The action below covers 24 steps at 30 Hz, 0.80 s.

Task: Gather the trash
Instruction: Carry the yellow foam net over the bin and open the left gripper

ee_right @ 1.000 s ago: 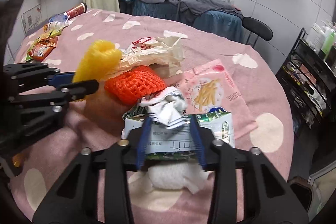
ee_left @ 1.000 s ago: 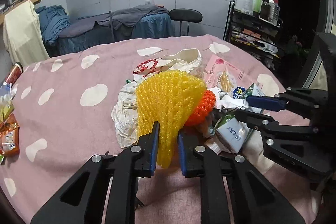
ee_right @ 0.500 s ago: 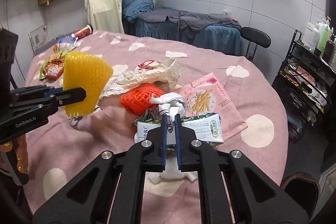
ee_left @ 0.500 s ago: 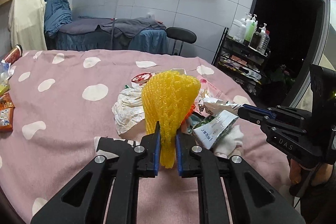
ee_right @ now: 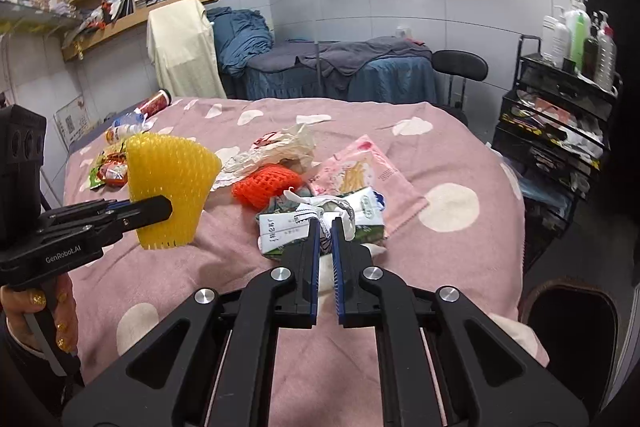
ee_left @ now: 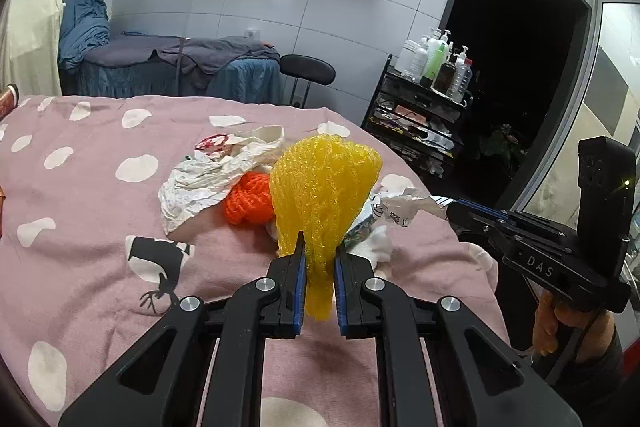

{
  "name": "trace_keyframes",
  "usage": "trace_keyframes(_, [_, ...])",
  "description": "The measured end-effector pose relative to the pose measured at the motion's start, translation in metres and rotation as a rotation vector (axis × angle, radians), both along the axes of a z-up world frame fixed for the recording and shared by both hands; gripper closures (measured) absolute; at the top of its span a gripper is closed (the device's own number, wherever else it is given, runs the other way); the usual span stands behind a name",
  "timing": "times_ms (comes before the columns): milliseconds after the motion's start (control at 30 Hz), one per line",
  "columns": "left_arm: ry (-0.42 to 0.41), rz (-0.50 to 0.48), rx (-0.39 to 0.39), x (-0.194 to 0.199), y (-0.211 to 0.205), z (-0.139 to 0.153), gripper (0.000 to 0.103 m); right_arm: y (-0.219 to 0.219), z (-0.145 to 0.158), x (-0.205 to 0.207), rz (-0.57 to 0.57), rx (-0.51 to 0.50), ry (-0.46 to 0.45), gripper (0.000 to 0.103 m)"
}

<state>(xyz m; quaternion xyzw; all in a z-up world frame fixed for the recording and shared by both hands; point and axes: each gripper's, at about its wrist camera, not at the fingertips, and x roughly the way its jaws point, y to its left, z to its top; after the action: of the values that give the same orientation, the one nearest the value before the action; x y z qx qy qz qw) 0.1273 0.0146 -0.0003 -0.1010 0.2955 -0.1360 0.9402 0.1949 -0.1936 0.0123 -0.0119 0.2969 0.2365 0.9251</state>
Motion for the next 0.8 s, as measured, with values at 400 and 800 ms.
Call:
trace_keyframes(400, [-0.018, -0.140, -0.024, -0.011, -0.052, 0.002, 0.091, -0.076, -0.002, -0.032, -0.186, 0.075, -0.001, 0.096])
trace_keyframes(800, [-0.003, -0.296, -0.026, -0.014, -0.118, -0.002, 0.091, -0.162, -0.019, -0.054, -0.433, 0.072, 0.033, 0.096])
